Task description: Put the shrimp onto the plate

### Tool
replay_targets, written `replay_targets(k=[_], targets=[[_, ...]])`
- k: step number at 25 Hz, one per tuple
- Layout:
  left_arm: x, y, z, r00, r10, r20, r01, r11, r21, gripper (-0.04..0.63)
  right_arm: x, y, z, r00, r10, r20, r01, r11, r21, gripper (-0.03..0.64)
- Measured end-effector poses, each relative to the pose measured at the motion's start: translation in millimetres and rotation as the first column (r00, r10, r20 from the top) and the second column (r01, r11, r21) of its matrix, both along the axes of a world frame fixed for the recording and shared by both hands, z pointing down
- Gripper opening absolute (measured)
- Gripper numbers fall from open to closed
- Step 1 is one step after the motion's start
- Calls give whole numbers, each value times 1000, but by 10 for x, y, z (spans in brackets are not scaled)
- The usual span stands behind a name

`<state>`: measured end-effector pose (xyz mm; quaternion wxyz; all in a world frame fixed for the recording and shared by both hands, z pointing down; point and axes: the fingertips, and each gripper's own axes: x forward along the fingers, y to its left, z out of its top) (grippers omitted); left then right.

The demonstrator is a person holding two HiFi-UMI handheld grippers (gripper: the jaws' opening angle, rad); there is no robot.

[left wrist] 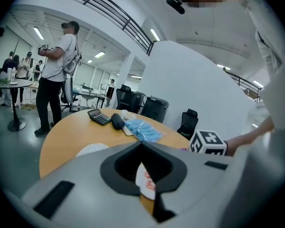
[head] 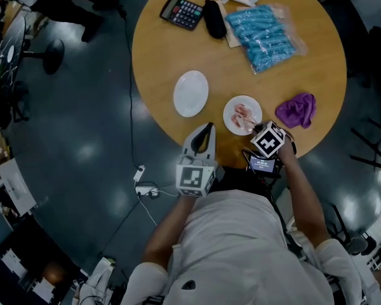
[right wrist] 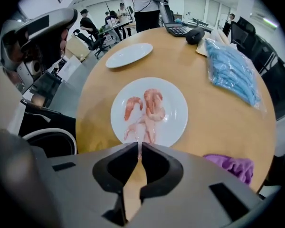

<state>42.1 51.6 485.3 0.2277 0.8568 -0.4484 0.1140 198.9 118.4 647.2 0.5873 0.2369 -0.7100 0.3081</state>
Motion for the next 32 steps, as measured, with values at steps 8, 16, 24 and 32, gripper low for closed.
replay_targets(k=[8, 16, 24, 32], targets=[[-4, 6, 0, 1000, -6, -2, 6, 1000, -2, 8, -74, -71, 3, 1000, 11, 14, -11, 1000, 0, 37], [53, -22, -86, 1000, 26, -3, -26, 1000, 16, 8, 31, -216, -333, 988, 130, 87, -143, 977, 160, 55], [218, 15, -423, 996, 90, -4, -90, 993, 77, 8, 216, -540, -1667, 827, 204, 525, -535, 574, 620, 46], [307, 293, -695, 990, 143, -1, -142, 982, 121, 8, 286, -126, -2586, 703, 183, 687, -706, 295, 644, 17]])
